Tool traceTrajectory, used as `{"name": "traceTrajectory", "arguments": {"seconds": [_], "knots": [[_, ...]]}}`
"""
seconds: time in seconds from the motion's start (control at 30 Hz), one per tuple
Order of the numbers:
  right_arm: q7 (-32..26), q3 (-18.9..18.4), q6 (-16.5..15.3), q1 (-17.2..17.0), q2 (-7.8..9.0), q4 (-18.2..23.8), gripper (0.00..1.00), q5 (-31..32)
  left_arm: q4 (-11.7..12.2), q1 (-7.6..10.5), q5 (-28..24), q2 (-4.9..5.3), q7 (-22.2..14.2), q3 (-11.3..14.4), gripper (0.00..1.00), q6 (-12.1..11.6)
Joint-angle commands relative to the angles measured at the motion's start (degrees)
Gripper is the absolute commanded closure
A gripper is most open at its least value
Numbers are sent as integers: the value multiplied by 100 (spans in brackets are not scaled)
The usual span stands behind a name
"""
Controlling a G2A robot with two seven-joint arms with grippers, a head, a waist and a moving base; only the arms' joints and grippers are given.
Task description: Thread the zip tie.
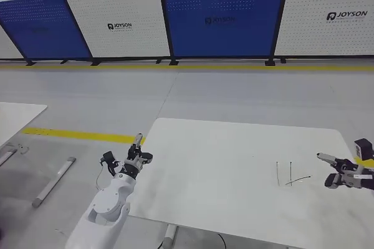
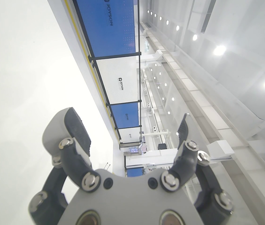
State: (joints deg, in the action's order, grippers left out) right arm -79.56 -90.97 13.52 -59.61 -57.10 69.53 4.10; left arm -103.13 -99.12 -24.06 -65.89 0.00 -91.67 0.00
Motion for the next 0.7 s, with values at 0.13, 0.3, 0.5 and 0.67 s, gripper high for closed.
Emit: {"name": "traceTrajectory", "arguments": {"seconds": [0.13, 0.3, 0.5, 0.67], "knots": [[-1, 157, -26, 117, -7, -278, 0, 25, 0, 0, 0, 0, 0, 0, 0, 0], [-1, 157, -26, 117, -7, -278, 0, 25, 0, 0, 0, 0, 0, 0, 0, 0], [31, 133, -716, 51, 49, -326, 0, 196, 0, 0, 0, 0, 0, 0, 0, 0], [-8, 405, -1455, 261, 198, -716, 0, 144, 0, 0, 0, 0, 0, 0, 0, 0]]}}
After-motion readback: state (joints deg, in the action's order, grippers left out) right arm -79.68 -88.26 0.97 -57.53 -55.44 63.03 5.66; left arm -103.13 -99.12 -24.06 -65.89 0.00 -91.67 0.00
